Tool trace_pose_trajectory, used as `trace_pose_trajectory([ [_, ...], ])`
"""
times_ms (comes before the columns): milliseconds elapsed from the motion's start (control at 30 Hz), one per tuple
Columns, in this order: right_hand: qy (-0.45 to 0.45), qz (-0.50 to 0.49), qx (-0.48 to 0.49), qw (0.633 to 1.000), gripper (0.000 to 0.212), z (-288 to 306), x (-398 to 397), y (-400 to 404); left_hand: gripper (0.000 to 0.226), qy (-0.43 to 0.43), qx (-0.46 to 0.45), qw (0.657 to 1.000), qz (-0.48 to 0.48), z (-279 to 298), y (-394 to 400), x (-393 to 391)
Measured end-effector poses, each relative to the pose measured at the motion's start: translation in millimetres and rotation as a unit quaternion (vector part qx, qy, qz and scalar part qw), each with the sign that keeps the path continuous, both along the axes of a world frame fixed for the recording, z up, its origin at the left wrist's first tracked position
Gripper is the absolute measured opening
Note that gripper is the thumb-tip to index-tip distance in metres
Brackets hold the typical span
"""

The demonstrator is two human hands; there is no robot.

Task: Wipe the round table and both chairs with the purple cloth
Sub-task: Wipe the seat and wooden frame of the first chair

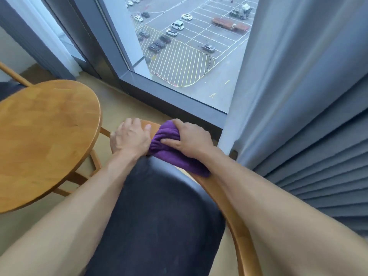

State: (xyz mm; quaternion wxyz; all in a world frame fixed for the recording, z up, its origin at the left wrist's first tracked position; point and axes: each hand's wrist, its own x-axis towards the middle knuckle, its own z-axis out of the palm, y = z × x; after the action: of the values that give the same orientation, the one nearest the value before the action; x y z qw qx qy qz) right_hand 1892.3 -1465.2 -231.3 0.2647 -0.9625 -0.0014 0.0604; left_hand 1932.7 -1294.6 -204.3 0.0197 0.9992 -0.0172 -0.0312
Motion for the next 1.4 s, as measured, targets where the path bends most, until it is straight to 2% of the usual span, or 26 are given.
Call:
trace_pose_trajectory([
  [167,0.069,0.016,0.157,0.985,0.056,-7,25,-8,0.051,0.034,-0.054,0.998,0.017,-4,-2,-2],
  [267,0.122,0.000,0.237,0.964,0.050,-15,21,-20,0.057,0.052,-0.040,0.998,0.023,-4,0,-1],
  [400,0.166,-0.019,0.298,0.940,0.053,-20,4,-37,0.069,0.061,0.015,0.998,0.014,-6,-6,-1],
  [467,0.174,-0.024,0.327,0.928,0.045,-22,-10,-47,0.073,0.058,0.022,0.998,0.020,-6,-9,-2],
  [533,0.180,-0.028,0.364,0.913,0.037,-24,-27,-58,0.074,0.060,0.023,0.998,0.027,-7,-10,-3],
  [633,0.197,-0.039,0.420,0.885,0.038,-27,-55,-72,0.074,0.069,0.029,0.997,0.032,-5,-12,-4],
  [733,0.212,-0.041,0.459,0.862,0.031,-32,-77,-81,0.072,0.075,0.034,0.996,0.047,-4,-17,-5],
  [800,0.210,-0.053,0.459,0.862,0.029,-31,-78,-79,0.070,0.075,0.029,0.994,0.068,-5,-24,-6],
  [933,0.180,-0.077,0.398,0.896,0.051,-24,-47,-59,0.064,0.062,-0.009,0.993,0.105,-12,-55,-19],
  [1067,0.150,-0.068,0.354,0.920,0.048,-23,-32,-50,0.064,0.049,-0.026,0.992,0.109,-18,-66,-27],
  [1167,0.135,-0.086,0.356,0.920,0.047,-27,-52,-55,0.066,0.053,-0.027,0.992,0.110,-18,-65,-29],
  [1400,0.104,-0.127,0.360,0.919,0.066,-19,-131,-67,0.058,0.027,-0.043,0.993,0.104,-18,-78,-42],
])
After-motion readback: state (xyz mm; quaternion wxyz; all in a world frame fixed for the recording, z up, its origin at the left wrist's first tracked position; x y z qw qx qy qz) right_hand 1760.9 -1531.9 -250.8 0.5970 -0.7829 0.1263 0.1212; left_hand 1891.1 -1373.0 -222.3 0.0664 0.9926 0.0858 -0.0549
